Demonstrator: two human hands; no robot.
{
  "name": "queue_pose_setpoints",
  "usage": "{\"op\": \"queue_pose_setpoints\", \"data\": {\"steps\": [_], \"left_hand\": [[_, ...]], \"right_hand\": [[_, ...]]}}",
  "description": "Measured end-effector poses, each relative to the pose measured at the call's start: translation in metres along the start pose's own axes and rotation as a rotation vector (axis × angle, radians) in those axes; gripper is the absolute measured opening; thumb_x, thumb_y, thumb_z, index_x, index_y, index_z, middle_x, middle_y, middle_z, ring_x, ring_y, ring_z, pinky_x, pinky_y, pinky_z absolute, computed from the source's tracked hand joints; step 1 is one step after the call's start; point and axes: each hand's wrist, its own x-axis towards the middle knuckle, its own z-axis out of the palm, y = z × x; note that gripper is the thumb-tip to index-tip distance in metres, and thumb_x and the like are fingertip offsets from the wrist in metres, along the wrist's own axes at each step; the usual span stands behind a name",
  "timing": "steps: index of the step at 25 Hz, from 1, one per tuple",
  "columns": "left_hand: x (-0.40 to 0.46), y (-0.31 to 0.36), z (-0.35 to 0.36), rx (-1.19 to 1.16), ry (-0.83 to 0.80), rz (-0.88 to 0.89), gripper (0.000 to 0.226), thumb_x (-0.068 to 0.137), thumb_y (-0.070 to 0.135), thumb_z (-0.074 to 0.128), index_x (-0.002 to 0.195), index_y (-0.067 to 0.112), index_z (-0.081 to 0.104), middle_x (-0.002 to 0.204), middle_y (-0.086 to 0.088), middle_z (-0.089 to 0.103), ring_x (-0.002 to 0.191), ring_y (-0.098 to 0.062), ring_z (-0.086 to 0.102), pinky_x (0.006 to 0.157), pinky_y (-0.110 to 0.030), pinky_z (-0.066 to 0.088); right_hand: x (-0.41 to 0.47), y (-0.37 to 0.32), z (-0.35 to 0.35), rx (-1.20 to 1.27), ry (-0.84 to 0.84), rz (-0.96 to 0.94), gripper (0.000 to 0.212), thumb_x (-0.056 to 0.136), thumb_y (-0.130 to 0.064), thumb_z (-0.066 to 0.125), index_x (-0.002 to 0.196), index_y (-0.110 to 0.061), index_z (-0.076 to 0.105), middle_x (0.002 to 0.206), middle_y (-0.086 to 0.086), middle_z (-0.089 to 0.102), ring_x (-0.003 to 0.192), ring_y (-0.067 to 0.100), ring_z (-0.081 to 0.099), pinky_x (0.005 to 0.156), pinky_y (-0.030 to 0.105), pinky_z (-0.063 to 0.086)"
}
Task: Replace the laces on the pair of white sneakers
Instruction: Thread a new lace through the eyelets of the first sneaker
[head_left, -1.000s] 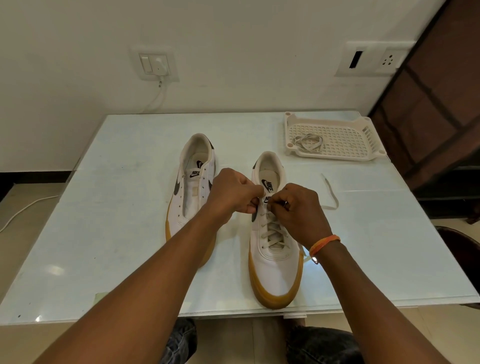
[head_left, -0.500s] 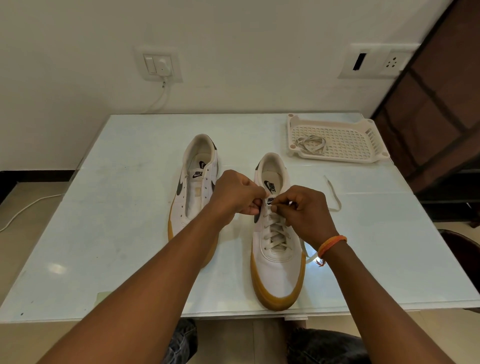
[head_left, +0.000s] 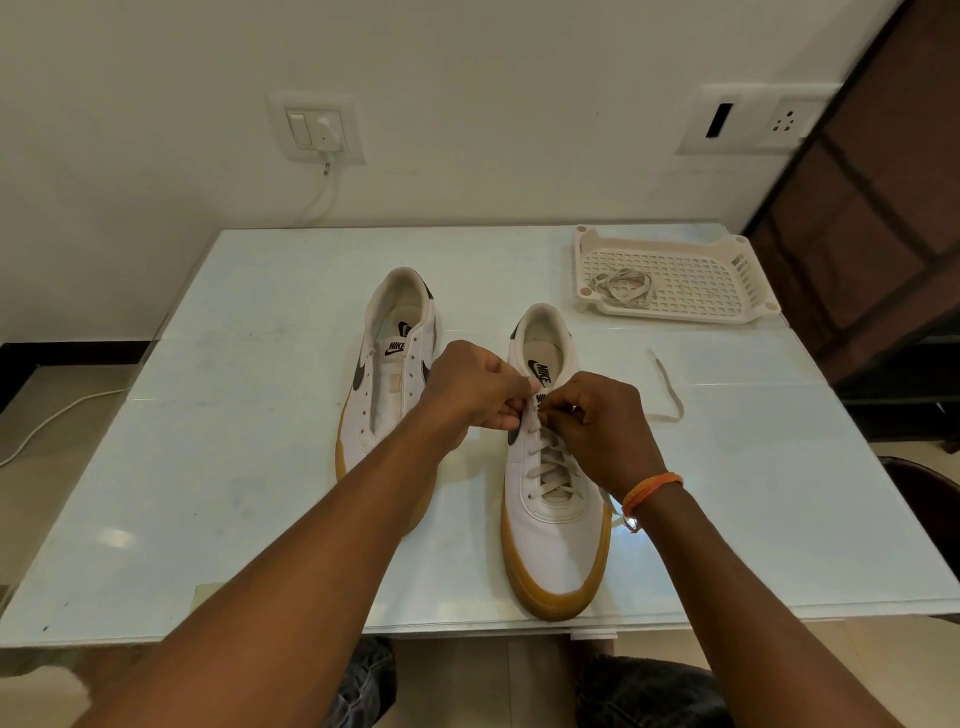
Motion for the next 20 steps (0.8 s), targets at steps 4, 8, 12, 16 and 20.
{"op": "queue_pose_setpoints", "data": {"steps": [4, 8, 12, 16, 20], "left_hand": [[-0.002, 0.001, -0.009, -0.03, -0.076, -0.071, 0.006, 0.084, -0.007, 0.068, 0.089, -0.004, 0.069, 0.087, -0.02, 0.071, 0.08, -0.029, 0.072, 0.075, -0.037, 0.061], [-0.008, 0.0, -0.007, 0.05, -0.054, -0.143, 0.005, 0.083, -0.007, 0.07, 0.086, -0.004, 0.07, 0.092, -0.022, 0.071, 0.084, -0.032, 0.072, 0.077, -0.039, 0.061], [-0.005, -0.004, -0.001, 0.021, -0.037, -0.132, 0.005, 0.081, -0.008, 0.071, 0.083, -0.004, 0.071, 0.093, -0.024, 0.071, 0.085, -0.035, 0.072, 0.083, -0.043, 0.059], [-0.001, -0.005, -0.002, 0.091, -0.065, -0.086, 0.008, 0.079, -0.001, 0.076, 0.086, -0.004, 0.072, 0.09, -0.022, 0.073, 0.081, -0.032, 0.073, 0.082, -0.042, 0.06], [0.001, -0.003, -0.003, 0.253, -0.061, -0.026, 0.013, 0.081, 0.004, 0.076, 0.089, -0.005, 0.072, 0.085, -0.016, 0.074, 0.075, -0.026, 0.074, 0.08, -0.039, 0.061]], "right_hand": [[0.0, 0.002, 0.0, 0.082, -0.011, 0.076, 0.004, 0.08, -0.01, 0.077, 0.082, -0.013, 0.077, 0.077, -0.003, 0.066, 0.063, -0.003, 0.052, 0.063, 0.005, 0.038], [-0.002, -0.003, 0.005, 0.031, 0.011, 0.071, 0.005, 0.081, -0.012, 0.075, 0.086, -0.014, 0.077, 0.083, 0.003, 0.066, 0.073, 0.014, 0.058, 0.07, 0.027, 0.048], [0.001, -0.001, 0.005, 0.07, -0.005, 0.086, 0.005, 0.081, -0.006, 0.074, 0.083, -0.01, 0.075, 0.083, 0.002, 0.061, 0.077, 0.017, 0.057, 0.07, 0.026, 0.045], [0.002, -0.002, 0.003, 0.064, -0.047, 0.099, 0.006, 0.083, -0.006, 0.073, 0.088, -0.009, 0.074, 0.088, 0.004, 0.062, 0.08, 0.016, 0.056, 0.072, 0.016, 0.04], [0.004, -0.002, -0.007, 0.042, -0.079, 0.066, 0.009, 0.081, -0.013, 0.077, 0.089, -0.016, 0.075, 0.087, -0.001, 0.06, 0.069, 0.009, 0.054, 0.066, 0.015, 0.041]]}}
